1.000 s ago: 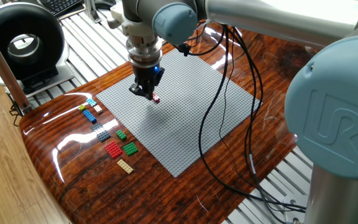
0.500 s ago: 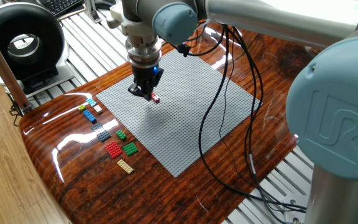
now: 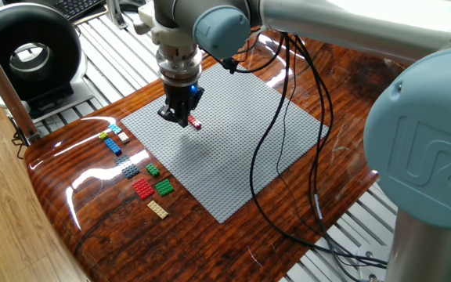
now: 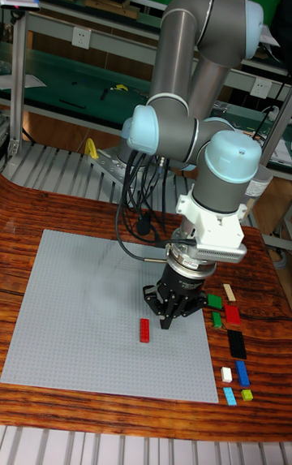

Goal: Build with small Lego blocks

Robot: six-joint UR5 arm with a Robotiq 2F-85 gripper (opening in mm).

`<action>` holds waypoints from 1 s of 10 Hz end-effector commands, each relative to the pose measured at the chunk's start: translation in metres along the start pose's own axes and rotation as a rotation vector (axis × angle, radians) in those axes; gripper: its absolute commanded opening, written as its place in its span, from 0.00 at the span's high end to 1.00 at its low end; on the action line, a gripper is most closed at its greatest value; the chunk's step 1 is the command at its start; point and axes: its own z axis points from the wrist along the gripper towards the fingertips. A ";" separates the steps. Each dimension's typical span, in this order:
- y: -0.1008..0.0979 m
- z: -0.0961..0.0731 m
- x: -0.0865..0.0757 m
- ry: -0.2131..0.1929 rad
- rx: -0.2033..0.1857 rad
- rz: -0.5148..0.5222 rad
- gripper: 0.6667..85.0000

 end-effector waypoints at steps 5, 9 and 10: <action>-0.020 -0.005 -0.006 0.013 -0.034 -0.051 0.99; -0.014 -0.002 -0.010 -0.001 -0.052 -0.029 0.99; -0.015 -0.002 -0.013 -0.013 -0.046 -0.006 0.99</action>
